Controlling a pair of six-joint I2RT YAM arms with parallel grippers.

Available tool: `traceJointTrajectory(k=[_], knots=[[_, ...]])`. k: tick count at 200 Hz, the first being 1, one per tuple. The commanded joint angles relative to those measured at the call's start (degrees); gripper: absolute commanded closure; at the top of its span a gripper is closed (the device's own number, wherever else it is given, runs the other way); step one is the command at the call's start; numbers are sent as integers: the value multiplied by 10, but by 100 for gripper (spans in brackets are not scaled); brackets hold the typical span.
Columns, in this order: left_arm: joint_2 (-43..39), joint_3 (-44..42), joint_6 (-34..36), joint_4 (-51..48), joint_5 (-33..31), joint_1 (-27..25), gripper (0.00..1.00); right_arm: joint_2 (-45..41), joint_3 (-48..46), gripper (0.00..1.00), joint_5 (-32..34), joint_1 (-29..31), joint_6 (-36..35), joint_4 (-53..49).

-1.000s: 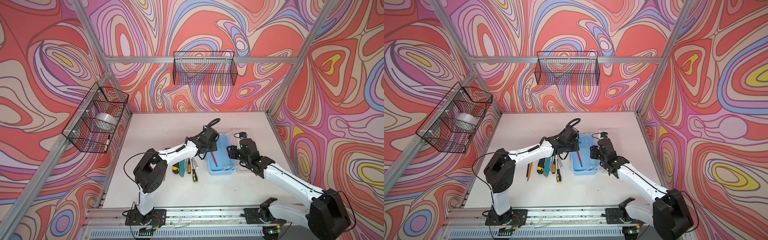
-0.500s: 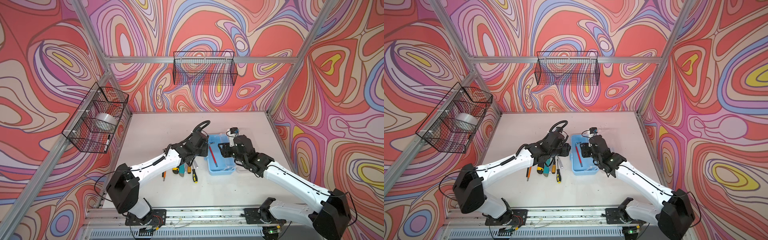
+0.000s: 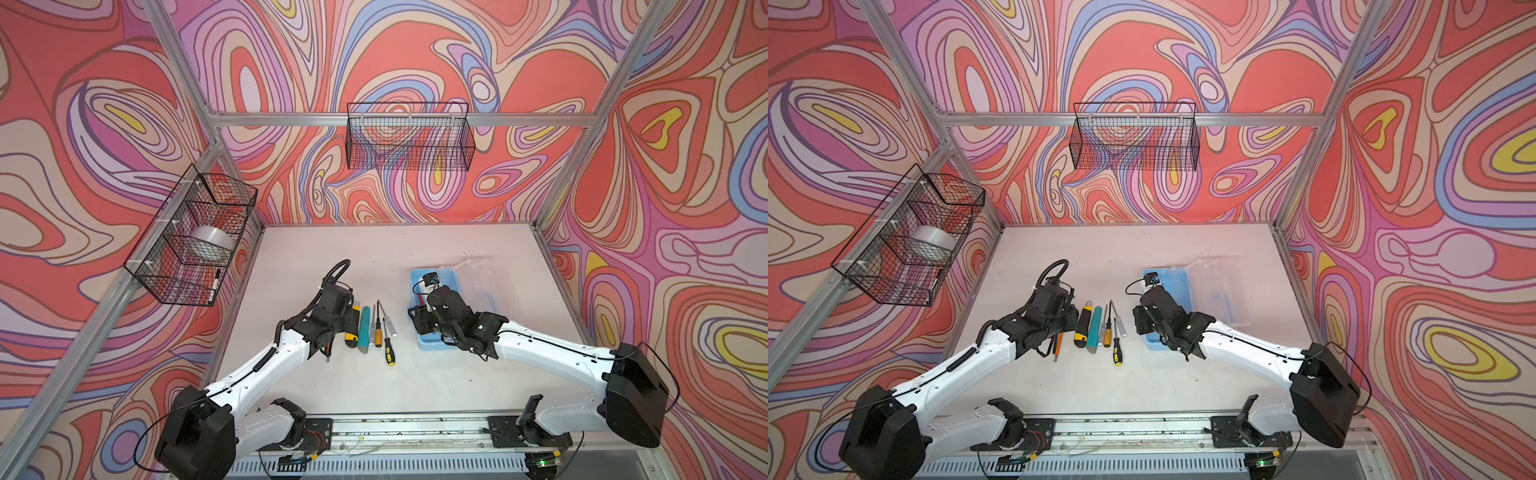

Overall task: Pack the tool kit
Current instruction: 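Move the left gripper back to the tools and lower onto the orange-sleeved hex key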

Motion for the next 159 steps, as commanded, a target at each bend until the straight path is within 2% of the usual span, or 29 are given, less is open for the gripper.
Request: traceJointTrajectory(k=[1, 70, 159], knots=[[16, -15, 1, 21, 13, 26, 56, 15, -4, 58, 13, 4, 17, 19], [130, 17, 17, 56, 40, 66, 60, 21, -25, 59, 21, 6, 33, 43], [175, 23, 24, 64, 10, 85, 62, 4, -64, 60, 29, 6, 53, 66]])
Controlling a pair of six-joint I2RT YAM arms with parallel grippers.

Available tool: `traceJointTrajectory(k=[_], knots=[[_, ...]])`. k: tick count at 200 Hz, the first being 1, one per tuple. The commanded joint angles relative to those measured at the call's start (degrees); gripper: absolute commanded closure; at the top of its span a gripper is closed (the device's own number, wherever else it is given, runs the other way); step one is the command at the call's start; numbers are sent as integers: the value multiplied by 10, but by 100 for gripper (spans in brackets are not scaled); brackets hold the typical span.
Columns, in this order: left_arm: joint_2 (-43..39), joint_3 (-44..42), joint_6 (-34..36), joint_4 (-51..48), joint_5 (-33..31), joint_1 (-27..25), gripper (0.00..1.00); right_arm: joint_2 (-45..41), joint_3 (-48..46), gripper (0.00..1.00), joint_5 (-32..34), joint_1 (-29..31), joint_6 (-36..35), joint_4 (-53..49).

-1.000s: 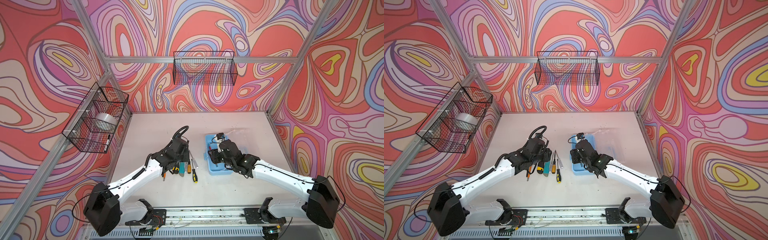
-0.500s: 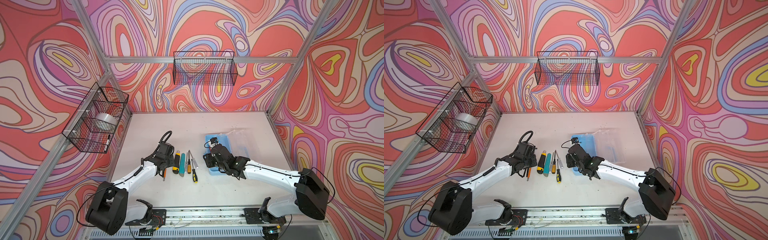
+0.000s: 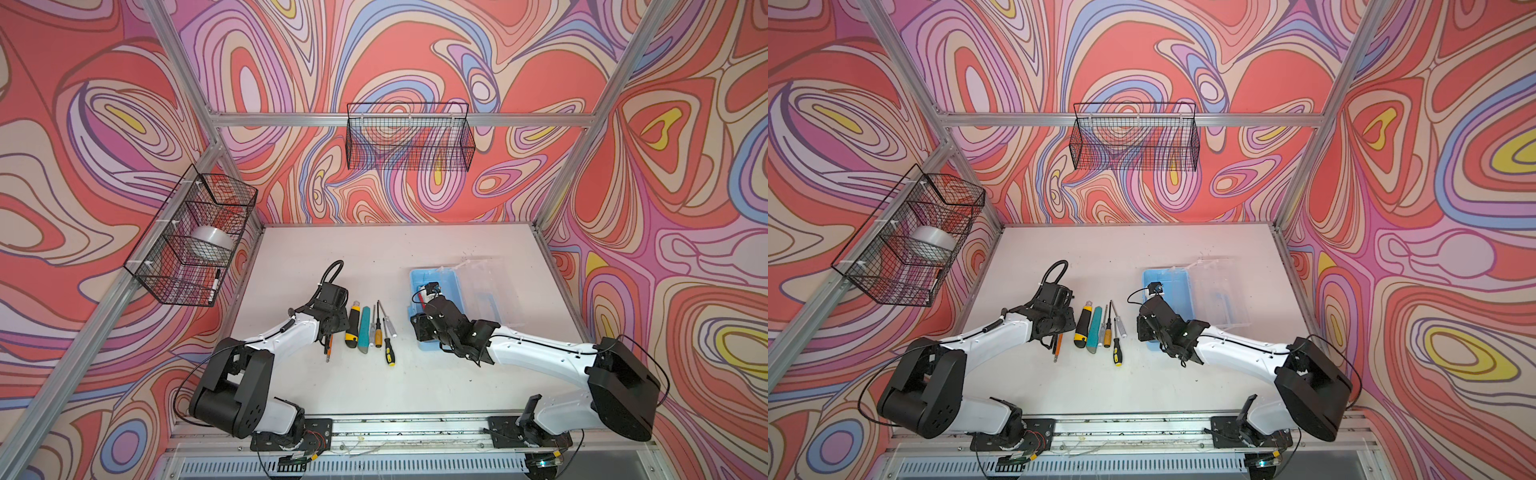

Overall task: Pack the tool kit
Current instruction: 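Move the left gripper back to the tools and lower onto the orange-sleeved hex key, then grasp the orange-sleeved hex key with the left gripper and lift it over the box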

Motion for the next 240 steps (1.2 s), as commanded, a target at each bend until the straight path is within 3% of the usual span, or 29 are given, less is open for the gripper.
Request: traceJointTrajectory(k=[1, 123, 240], knots=[[11, 17, 11, 0, -23, 10, 62, -15, -7, 60, 11, 3, 8, 14], [35, 10, 5, 10, -7, 13, 73, -12, -11, 61, 25, 3, 15, 12], [74, 38, -6, -28, -18, 10, 77, -34, -30, 60, 56, 2, 28, 15]])
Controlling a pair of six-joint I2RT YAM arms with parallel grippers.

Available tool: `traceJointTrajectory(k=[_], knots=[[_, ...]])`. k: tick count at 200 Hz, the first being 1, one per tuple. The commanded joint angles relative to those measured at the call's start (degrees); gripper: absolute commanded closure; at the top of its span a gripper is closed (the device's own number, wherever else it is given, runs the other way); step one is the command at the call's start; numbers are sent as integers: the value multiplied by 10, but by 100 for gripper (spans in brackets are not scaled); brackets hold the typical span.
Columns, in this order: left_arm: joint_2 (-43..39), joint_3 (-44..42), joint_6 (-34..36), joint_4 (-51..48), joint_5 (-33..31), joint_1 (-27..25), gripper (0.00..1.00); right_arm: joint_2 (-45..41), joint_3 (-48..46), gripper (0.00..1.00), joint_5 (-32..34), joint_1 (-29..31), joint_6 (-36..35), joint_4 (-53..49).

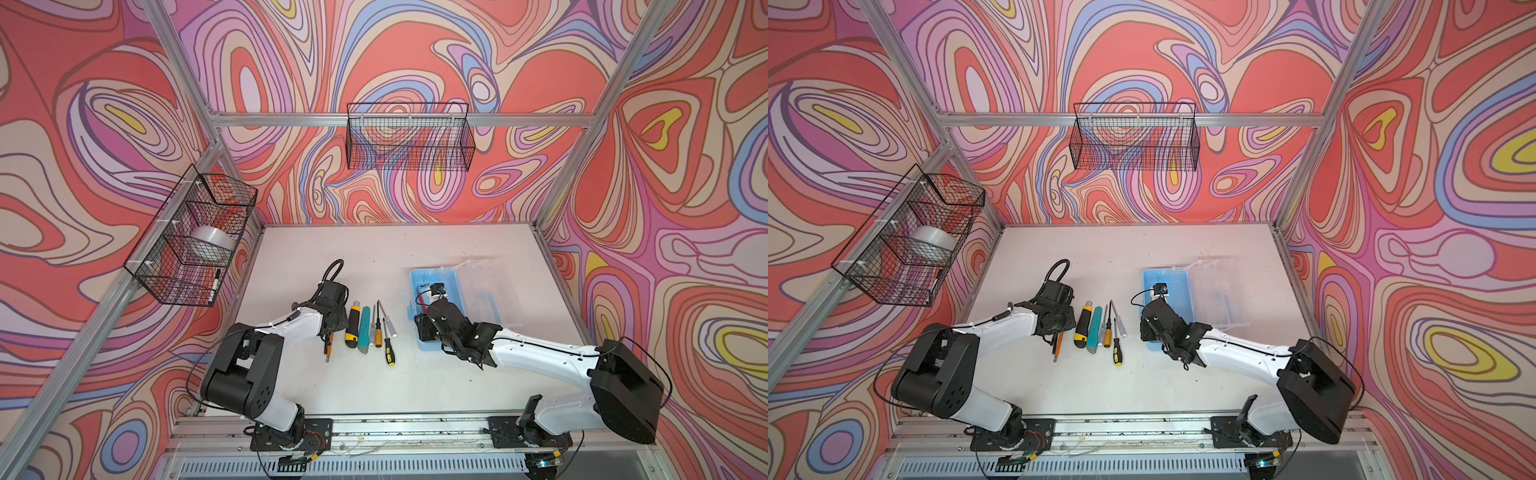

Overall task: Pack the tool kit
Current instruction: 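Grasp the orange-sleeved hex key with the left gripper and lift it over the box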

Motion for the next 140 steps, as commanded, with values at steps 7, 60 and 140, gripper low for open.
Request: traceJointTrajectory(k=[7, 60, 140], knots=[[18, 17, -10, -33, -13, -3, 77, -20, -13, 60, 26, 3, 8, 6], [46, 41, -18, -54, -31, -9, 84, -38, -24, 60, 39, 3, 7, 10], [40, 31, -21, -69, -19, -17, 77, -45, -28, 60, 34, 2, 10, 7]])
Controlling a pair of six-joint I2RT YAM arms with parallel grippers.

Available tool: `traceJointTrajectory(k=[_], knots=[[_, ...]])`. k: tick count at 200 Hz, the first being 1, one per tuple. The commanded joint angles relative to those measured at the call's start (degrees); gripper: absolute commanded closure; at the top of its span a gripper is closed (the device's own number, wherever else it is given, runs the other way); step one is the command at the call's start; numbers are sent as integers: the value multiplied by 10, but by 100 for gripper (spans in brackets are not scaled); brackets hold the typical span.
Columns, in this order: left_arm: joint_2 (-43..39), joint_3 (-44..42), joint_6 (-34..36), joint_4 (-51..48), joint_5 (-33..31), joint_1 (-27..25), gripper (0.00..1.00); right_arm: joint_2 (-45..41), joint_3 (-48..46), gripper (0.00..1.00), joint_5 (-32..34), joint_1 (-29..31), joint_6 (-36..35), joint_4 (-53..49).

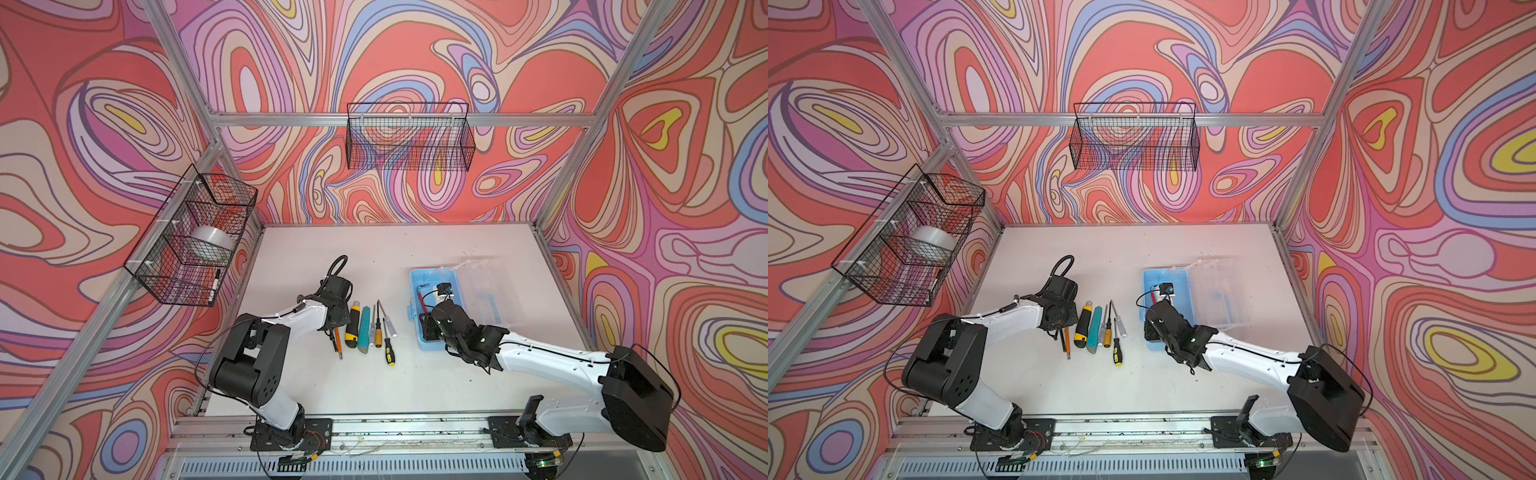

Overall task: Pack the tool kit
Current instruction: 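Grasp the orange-sleeved hex key with the left gripper and lift it over the box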

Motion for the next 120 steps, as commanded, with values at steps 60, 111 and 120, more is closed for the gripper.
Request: traceJointTrajectory(k=[60, 111, 120], knots=[[-4, -14, -4, -45, -10, -16, 83, -12, -11, 60, 2, 2, -1, 11], [4, -8, 0, -45, -9, -16, 87, -4, -17, 60, 4, 3, 1, 20], [4, -8, 2, -45, -6, -17, 89, -2, -17, 60, 4, 2, 1, 21]])
